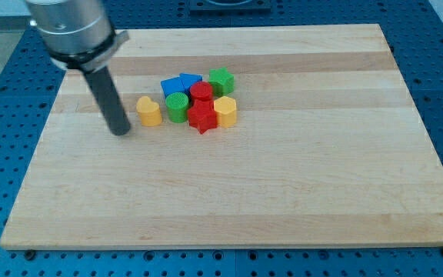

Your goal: Separate the green circle from the blue cube

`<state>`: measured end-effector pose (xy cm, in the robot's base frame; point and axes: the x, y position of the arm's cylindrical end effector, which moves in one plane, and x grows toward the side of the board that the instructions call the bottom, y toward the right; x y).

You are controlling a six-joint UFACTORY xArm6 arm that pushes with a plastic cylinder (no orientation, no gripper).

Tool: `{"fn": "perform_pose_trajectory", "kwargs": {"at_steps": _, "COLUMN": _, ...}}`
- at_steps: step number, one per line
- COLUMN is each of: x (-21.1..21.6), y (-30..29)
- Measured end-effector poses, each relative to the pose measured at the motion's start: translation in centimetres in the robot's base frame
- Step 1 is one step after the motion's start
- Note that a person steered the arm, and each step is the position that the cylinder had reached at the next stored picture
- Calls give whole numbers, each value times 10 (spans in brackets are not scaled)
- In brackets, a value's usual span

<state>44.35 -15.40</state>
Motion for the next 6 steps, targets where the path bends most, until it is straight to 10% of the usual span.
{"fn": "perform_pose_trajectory", "kwargs": {"at_steps": 2, "x": -13, "y": 101}}
{"fn": "perform_pose_trajectory", "kwargs": {"at_steps": 4, "x": -34, "y": 2}}
{"fn": "perform_pose_trajectory", "kwargs": {"at_steps": 6, "x": -34, "y": 25}}
